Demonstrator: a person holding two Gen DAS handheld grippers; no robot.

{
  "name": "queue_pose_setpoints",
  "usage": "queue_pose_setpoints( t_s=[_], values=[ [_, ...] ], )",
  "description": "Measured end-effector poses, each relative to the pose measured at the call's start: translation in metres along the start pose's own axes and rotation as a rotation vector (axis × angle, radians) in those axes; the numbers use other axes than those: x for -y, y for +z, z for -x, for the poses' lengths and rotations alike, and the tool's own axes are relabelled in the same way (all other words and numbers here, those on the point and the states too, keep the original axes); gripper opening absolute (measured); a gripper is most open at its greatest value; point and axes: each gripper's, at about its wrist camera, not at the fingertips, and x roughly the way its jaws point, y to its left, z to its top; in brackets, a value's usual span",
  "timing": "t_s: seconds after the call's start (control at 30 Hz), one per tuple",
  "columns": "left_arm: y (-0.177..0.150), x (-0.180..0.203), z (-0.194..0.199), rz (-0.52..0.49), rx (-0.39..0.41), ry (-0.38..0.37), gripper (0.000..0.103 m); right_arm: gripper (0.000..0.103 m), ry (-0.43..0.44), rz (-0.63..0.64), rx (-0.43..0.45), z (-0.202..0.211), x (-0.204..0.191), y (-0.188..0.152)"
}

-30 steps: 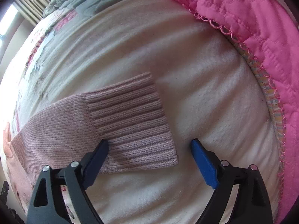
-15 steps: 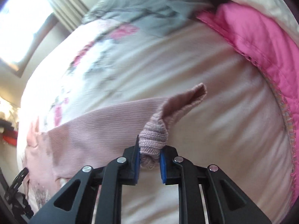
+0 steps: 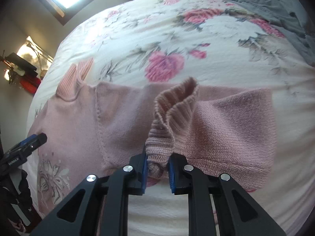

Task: Fold small clothes
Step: 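Fold the gripped sleeve across the sweater body with the right tool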

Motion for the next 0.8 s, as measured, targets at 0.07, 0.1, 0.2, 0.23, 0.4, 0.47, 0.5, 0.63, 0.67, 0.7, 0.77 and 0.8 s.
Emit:
queue_pose_setpoints(
  t_s=[0.07,0.1,0.2,0.23,0.4,0.47,0.5,0.63,0.67,0.7,0.77,0.8],
  values=[
    [0.001,0.010,-0.006,-0.003,-0.020,-0.035,0.100,0.029,0.040,0.013,-0.045,-0.012,-0.007,-0.011],
    [0.001,0.015,-0.008,-0.006,-0.029,-0.053,0.100,0.031,0.073,0.014,-0.061,-0.012,-0.007,-0.021],
    [-0.001,0.040,-0.018,-0.030,-0.056,-0.115,0.100,0.038,0.123,-0.002,-0.050,-0.002,0.001,-0.037],
    [-0.002,0.050,-0.022,-0.043,-0.067,-0.135,0.100,0.041,0.132,-0.010,-0.040,0.004,0.006,-0.042],
    [-0.013,0.100,-0.057,-0.077,-0.161,-0.199,0.099,0.042,0.098,-0.085,-0.001,0.039,0.041,-0.075],
    [-0.016,0.118,-0.071,-0.075,-0.192,-0.228,0.099,0.043,0.069,-0.117,0.003,0.051,0.056,-0.093],
    [-0.018,0.127,-0.076,-0.076,-0.204,-0.238,0.099,0.043,0.058,-0.134,0.005,0.056,0.064,-0.103],
    [-0.024,0.156,-0.097,-0.077,-0.270,-0.264,0.091,0.043,0.041,-0.210,0.016,0.072,0.090,-0.134],
    [-0.025,0.161,-0.102,-0.066,-0.292,-0.273,0.082,0.043,0.035,-0.220,0.019,0.074,0.093,-0.139],
    [-0.026,0.165,-0.106,-0.053,-0.310,-0.285,0.068,0.044,0.027,-0.226,0.021,0.077,0.097,-0.144],
    [-0.026,0.171,-0.103,-0.039,-0.294,-0.287,0.053,0.044,0.016,-0.234,0.021,0.080,0.101,-0.151],
    [-0.025,0.173,-0.100,-0.042,-0.278,-0.287,0.040,0.044,0.012,-0.239,0.021,0.080,0.102,-0.153]
  ],
)
